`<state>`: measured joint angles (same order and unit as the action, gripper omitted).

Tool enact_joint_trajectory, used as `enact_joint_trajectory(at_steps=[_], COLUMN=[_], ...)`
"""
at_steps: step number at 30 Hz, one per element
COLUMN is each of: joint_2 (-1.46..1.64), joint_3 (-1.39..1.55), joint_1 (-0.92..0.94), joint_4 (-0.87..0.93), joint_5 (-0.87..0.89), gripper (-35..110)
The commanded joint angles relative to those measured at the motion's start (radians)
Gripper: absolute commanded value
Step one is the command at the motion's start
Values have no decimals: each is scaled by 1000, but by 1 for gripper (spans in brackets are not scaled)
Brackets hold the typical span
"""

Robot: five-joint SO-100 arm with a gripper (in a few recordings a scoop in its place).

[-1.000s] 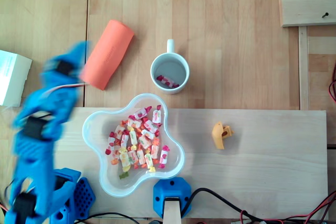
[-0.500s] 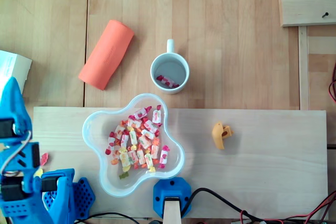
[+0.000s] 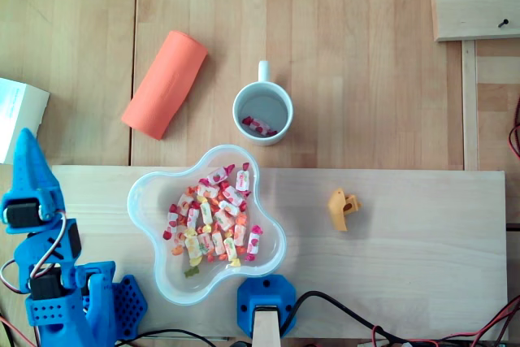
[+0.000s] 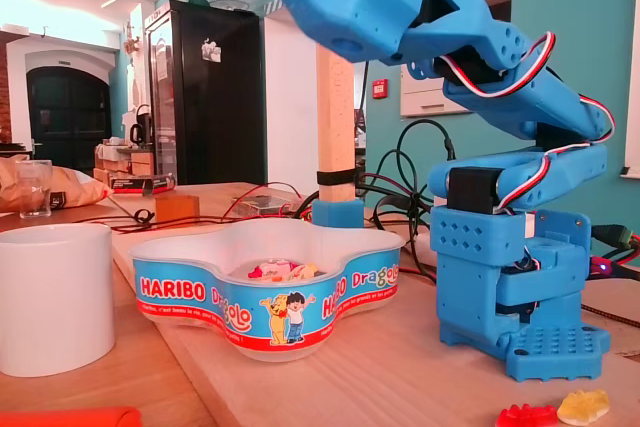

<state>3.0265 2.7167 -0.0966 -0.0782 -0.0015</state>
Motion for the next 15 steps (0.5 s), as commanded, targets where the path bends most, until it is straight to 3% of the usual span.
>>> enact_joint_trajectory(at_steps=[1,15], joint_2=[15,32], joint_3=[2,18], joint_1=[-15,-25], joint_4=[-31,-31], joint_5=[14,-2], gripper=[-1,-1])
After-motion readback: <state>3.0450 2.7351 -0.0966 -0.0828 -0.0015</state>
